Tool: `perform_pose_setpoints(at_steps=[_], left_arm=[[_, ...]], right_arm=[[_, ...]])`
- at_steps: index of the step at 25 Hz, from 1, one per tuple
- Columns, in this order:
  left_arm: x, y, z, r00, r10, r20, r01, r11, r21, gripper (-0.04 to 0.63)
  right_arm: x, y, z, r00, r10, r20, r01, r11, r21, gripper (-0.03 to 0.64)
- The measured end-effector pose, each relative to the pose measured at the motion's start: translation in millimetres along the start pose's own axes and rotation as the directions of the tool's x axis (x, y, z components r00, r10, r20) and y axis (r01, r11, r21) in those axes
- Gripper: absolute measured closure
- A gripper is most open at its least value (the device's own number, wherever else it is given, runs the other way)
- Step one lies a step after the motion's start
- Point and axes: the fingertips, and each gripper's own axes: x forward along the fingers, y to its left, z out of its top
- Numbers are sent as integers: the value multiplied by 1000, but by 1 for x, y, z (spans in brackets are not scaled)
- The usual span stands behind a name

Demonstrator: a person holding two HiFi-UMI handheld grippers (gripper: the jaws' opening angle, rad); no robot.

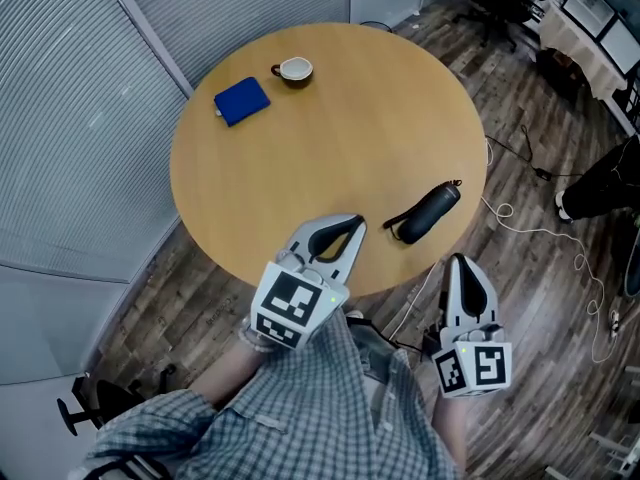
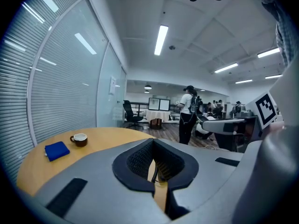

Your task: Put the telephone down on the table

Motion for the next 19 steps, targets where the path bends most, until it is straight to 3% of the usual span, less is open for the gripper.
perform_pose_setpoints(at_steps=[19], left_arm=[[10, -8, -5, 999, -46, -15, 46, 999, -13, 589]], right_arm=[[-8, -4, -3, 999, -37, -13, 37, 999, 0, 607]])
